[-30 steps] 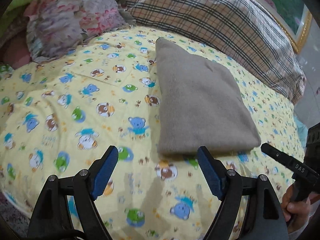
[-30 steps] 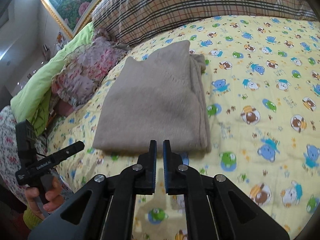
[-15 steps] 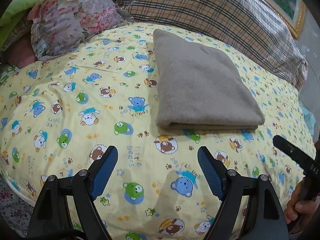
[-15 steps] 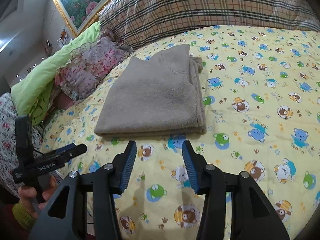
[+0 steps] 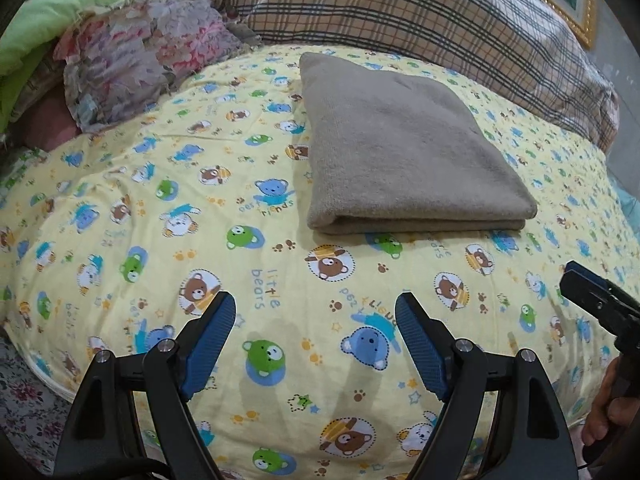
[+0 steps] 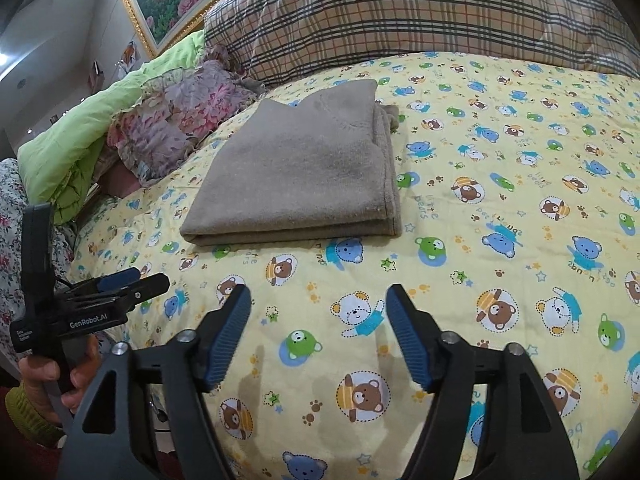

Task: Fold small clothes

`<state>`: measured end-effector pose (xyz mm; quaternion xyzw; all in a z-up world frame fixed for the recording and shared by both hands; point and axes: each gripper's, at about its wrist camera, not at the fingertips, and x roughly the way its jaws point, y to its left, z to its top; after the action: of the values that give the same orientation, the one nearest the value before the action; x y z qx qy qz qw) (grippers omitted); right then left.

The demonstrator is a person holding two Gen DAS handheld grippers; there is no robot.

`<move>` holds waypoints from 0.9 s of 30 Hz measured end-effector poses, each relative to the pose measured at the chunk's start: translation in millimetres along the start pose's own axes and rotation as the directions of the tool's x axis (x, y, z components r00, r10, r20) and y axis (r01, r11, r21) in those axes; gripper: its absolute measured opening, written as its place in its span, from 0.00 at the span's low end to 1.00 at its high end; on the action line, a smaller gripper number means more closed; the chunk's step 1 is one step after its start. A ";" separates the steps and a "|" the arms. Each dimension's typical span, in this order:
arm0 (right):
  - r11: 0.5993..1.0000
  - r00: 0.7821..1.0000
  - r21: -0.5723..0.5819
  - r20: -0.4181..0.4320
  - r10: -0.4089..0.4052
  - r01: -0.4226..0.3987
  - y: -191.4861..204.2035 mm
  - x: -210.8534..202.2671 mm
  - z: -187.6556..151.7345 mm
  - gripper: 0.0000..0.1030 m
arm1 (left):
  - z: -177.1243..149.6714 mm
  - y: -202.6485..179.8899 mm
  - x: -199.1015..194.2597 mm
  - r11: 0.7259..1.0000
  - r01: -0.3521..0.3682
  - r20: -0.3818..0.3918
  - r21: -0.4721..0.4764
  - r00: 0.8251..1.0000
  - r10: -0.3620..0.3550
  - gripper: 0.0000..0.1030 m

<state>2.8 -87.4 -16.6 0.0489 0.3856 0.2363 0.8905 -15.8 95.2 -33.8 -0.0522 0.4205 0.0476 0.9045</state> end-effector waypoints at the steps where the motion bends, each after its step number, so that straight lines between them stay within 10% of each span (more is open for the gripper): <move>1: 1.000 1.000 -0.006 -0.001 0.000 0.000 1.1 0.7 -0.7 0.75 | -0.3 -0.2 -0.3 1.000 -0.005 0.004 0.004 1.000 0.005 0.80; 27: 0.987 1.000 -0.162 -0.020 0.006 -0.009 26.1 19.4 28.4 0.98 | 33.8 -4.6 -9.8 0.985 -0.135 0.127 0.104 0.984 0.121 0.85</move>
<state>24.5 -52.8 -2.6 -0.0247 0.3737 0.2707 0.8868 4.0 94.8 -4.3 0.0288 0.3697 0.0851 0.9248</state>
